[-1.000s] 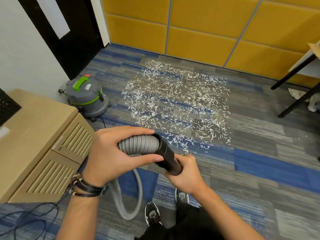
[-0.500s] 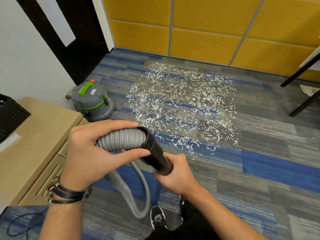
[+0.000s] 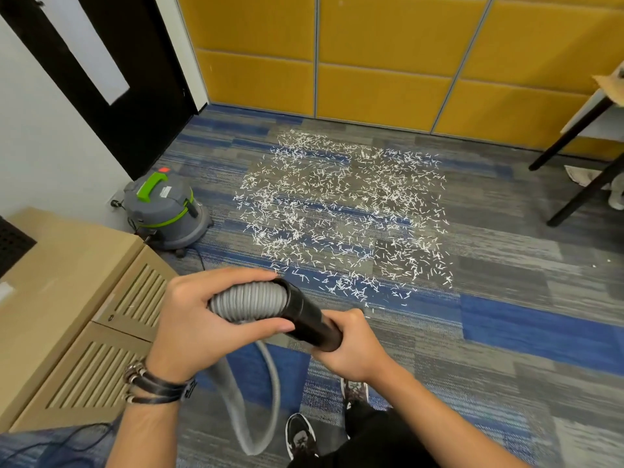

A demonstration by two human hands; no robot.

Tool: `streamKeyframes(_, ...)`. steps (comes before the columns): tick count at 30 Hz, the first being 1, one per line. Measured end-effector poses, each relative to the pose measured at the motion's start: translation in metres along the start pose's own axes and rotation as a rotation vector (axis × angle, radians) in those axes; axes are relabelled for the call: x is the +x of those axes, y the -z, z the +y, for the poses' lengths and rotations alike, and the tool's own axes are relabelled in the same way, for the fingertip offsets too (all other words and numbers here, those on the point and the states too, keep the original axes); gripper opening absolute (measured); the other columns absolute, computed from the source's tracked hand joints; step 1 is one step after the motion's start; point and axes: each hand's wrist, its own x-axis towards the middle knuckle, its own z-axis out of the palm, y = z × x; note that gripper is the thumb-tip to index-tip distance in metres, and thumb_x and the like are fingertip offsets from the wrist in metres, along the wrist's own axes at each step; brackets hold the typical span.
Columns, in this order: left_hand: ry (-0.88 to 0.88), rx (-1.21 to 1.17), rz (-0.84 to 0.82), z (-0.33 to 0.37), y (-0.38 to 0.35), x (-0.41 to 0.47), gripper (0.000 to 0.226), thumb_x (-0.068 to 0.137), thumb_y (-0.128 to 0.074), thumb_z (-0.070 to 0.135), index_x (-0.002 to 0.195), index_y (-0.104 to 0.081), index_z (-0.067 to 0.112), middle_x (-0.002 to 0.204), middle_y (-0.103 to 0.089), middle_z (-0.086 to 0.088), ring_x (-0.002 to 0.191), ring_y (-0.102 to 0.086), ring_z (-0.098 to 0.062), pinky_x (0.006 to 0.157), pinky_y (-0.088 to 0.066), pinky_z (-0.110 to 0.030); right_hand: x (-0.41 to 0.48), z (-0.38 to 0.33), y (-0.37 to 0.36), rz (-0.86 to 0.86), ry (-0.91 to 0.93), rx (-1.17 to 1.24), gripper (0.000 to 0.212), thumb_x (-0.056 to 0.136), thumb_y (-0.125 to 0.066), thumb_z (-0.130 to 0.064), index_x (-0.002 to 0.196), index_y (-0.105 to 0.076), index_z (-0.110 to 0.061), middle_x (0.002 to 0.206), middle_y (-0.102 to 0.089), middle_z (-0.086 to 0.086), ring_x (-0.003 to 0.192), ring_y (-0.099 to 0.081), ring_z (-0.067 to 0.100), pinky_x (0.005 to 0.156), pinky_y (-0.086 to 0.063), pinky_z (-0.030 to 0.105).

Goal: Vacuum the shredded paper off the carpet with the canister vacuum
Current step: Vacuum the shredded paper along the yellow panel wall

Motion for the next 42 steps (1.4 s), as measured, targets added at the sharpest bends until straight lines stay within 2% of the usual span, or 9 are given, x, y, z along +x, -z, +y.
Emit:
streamKeyframes(3,0.014,0.007,0.033,0.0,-0.005,0.0,0.05,0.066,-0.09,0.057,0.107,-0.077,0.031,0.104,-0.076,0.024,0.094,-0.073,0.002,0.089,-0.049,-0.011,-0.001,0.006,0.006,0.027,-0.01,-0.042,0.017,0.066,-0.07,-0.011,0.065,-0.053,-0.014,0.053,-0.042,-0.004,0.049,-0.035,0.012,0.05,-0.029,0.027)
streamKeyframes(10,-0.057,0.071,0.073,0.02,-0.007,0.013,0.051,0.067,-0.091,0.057,0.106,-0.078,0.027,0.098,-0.077,0.013,0.086,-0.074,-0.005,0.084,-0.053,-0.016,0.018,-0.006,0.006,0.036,0.043,0.06,0.028,0.062,-0.067,-0.008,0.064,-0.047,-0.027,0.053,-0.038,-0.013,0.05,-0.032,0.005,0.051,-0.026,0.018)
streamKeyframes(15,-0.065,0.046,0.024,0.019,-0.005,0.02,0.055,0.062,-0.092,0.057,0.105,-0.078,0.026,0.1,-0.077,0.014,0.089,-0.074,-0.002,0.086,-0.053,-0.015,0.02,-0.002,0.005,-0.002,0.071,0.081,0.015,0.065,-0.069,-0.009,0.066,-0.054,-0.012,0.055,-0.046,0.002,0.053,-0.034,0.005,0.051,-0.029,0.022)
streamKeyframes(20,-0.003,-0.011,-0.019,0.007,-0.006,0.017,0.058,0.059,-0.093,0.058,0.104,-0.081,0.023,0.101,-0.079,0.013,0.092,-0.076,-0.001,0.088,-0.055,-0.018,0.014,0.007,0.012,-0.028,0.055,0.022,0.019,0.065,-0.07,-0.004,0.066,-0.053,-0.013,0.053,-0.04,-0.011,0.05,-0.033,0.006,0.051,-0.028,0.023)
streamKeyframes(25,0.039,-0.034,0.022,0.007,-0.012,0.01,0.053,0.061,-0.092,0.057,0.104,-0.079,0.03,0.102,-0.078,0.019,0.092,-0.075,0.0,0.087,-0.054,-0.015,0.014,0.013,0.022,-0.053,0.069,-0.031,0.011,0.064,-0.063,-0.014,0.069,-0.058,-0.006,0.053,-0.041,0.0,0.052,-0.03,0.009,0.049,-0.03,0.03)
streamKeyframes(28,0.048,-0.032,0.08,0.011,-0.01,0.009,0.051,0.062,-0.093,0.055,0.104,-0.079,0.031,0.101,-0.079,0.021,0.092,-0.076,-0.001,0.088,-0.054,-0.016,0.024,0.008,0.022,-0.055,0.082,-0.022,0.012,0.063,-0.065,-0.015,0.069,-0.059,-0.007,0.053,-0.044,0.005,0.051,-0.033,0.019,0.049,-0.031,0.031)
streamKeyframes(33,0.04,-0.02,0.05,0.016,-0.007,0.014,0.051,0.06,-0.092,0.056,0.105,-0.077,0.036,0.105,-0.076,0.029,0.092,-0.074,0.003,0.088,-0.052,-0.012,0.036,0.0,0.013,-0.074,0.098,0.03,0.023,0.063,-0.068,-0.009,0.064,-0.048,-0.021,0.052,-0.037,-0.009,0.051,-0.03,0.007,0.05,-0.027,0.025)
streamKeyframes(37,0.076,-0.063,-0.003,0.009,-0.011,0.011,0.053,0.057,-0.093,0.055,0.104,-0.076,0.038,0.104,-0.076,0.029,0.093,-0.074,0.003,0.088,-0.05,-0.01,0.028,0.007,0.011,-0.093,0.064,0.03,0.021,0.063,-0.069,-0.004,0.065,-0.05,-0.013,0.052,-0.038,-0.009,0.049,-0.031,0.007,0.05,-0.026,0.023)
streamKeyframes(42,0.102,-0.097,-0.074,0.006,-0.025,0.005,0.054,0.056,-0.095,0.055,0.104,-0.08,0.035,0.102,-0.078,0.023,0.093,-0.076,-0.001,0.086,-0.054,-0.013,0.006,0.025,0.022,-0.073,0.011,0.001,0.032,0.067,-0.075,0.002,0.065,-0.051,-0.018,0.053,-0.042,-0.012,0.05,-0.034,0.006,0.05,-0.028,0.025)
